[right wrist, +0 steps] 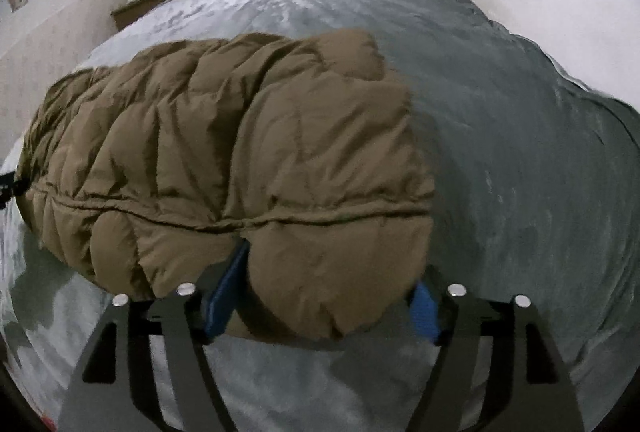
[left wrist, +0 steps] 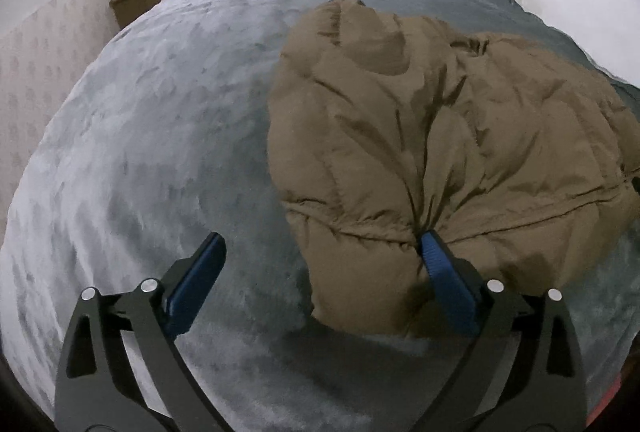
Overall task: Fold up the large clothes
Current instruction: 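Open both grippers to release the refolded jacket, then press and smooth the folded jacket into a rectangle with both open grippers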
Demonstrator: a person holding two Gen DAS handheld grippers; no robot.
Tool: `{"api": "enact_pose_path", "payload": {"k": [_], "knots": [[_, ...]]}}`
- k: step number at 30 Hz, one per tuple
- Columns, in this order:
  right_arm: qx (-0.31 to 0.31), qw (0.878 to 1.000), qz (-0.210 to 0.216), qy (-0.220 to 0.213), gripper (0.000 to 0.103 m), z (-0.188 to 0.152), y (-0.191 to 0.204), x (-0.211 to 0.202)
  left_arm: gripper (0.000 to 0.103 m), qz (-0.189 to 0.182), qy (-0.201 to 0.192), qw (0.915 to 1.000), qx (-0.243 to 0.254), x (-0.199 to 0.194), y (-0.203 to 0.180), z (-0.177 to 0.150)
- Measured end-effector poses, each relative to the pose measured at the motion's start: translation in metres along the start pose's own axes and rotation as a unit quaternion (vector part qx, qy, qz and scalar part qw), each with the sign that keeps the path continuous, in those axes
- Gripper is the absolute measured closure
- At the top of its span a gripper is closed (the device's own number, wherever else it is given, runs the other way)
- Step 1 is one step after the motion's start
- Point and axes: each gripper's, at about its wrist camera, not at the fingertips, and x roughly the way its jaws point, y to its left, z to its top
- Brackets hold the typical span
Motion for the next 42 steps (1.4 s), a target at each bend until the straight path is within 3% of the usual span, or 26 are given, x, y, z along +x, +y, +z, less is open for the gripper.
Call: {"api": "enact_pose_path", "payload": {"k": [2, 13, 17, 22, 28, 36, 42], "knots": [[0.006, 1.000, -0.007, -0.010, 0.020, -0.002, -0.005, -0.004, 0.006, 0.006, -0.001, 1.0000, -0.007, -0.003, 0.005, -0.003], [0.020, 0.998, -0.016, -0.050, 0.020, 0.009, -0.011, -0.026, 0.006, 0.012, -0.018, 0.9991, -0.036, -0.025, 0.012, -0.001], [0.008, 0.997, -0.068, -0.018, 0.020, 0.003, -0.014, -0.005, 0.006, 0.029, -0.002, 0.9990, -0.034, -0.011, 0.009, 0.000], [0.011, 0.996, -0.085, 0.035, 0.017, -0.011, -0.021, 0.033, 0.005, 0.021, 0.026, 0.9982, -0.049, 0.018, 0.007, 0.000], [0.005, 0.994, -0.106, 0.031, 0.016, -0.008, -0.013, 0.026, 0.005, 0.013, 0.017, 0.9975, -0.067, 0.010, 0.011, -0.003], [-0.002, 0.997, -0.080, -0.011, 0.014, -0.006, 0.032, -0.018, 0.005, 0.019, 0.000, 0.9957, -0.091, -0.023, 0.019, -0.008], [-0.008, 0.998, -0.045, -0.035, 0.012, 0.003, 0.074, -0.035, 0.003, 0.021, -0.031, 0.9977, -0.056, -0.056, -0.010, -0.004]]}}
